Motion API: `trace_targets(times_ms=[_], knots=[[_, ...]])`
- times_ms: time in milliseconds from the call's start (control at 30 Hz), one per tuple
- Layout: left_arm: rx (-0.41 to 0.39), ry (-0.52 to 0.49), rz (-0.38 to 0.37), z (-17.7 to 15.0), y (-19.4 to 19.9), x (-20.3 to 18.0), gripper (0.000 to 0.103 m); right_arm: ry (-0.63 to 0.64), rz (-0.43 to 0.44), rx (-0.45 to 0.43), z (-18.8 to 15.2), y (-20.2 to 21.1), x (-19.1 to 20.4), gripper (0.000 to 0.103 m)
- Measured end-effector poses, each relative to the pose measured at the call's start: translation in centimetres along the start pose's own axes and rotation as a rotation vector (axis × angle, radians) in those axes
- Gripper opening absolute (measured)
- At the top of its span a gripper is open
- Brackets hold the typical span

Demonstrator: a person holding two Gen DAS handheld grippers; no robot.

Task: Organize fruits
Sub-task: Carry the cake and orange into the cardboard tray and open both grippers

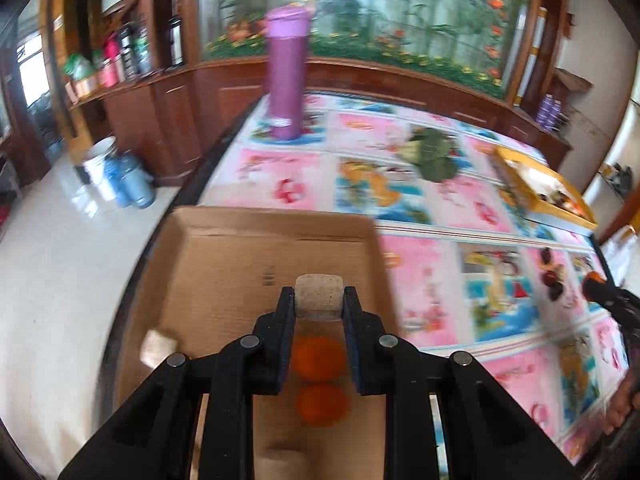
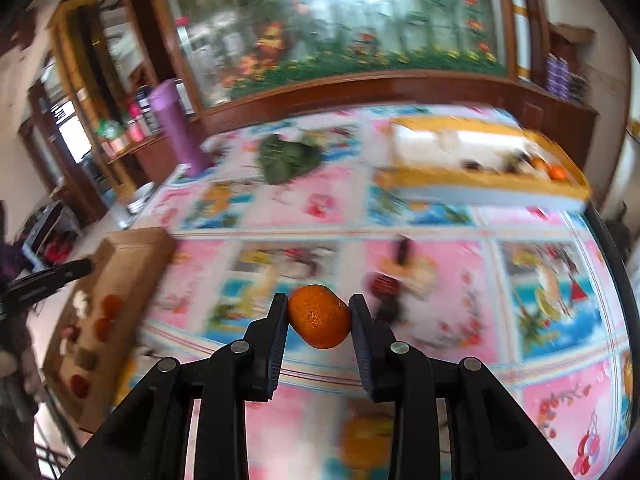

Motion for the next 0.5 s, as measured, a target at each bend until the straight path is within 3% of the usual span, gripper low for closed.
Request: trace_targets(times_ms=[233, 333, 500], knots=[[0.065, 0.101, 0.092, -0.3, -3.5, 5.4, 0.022, 0.173, 0.195, 0.075, 1.7, -4.7, 14.0, 0.034], [0.095, 0.124, 0.106, -0.7, -4.6, 6.4, 0.022, 0.22, 0.231, 0.133, 0.7, -8.1, 18.3, 0.034], [0.119, 0.154, 0.098, -1.2, -5.3, 7.4, 0.022, 0.255, 0.238, 0.182, -0.7, -12.5, 22.0, 0.034]])
Point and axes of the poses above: each gripper's, at about its wrist camera, not at the fingertips, and y roughly against the way its jaws point, x to its left, z to its top, the point moved 4 cm from there along -y, roughly the way its jaws point, and after that the axes turned 6 degrees about -x, right-handed, at the moved point
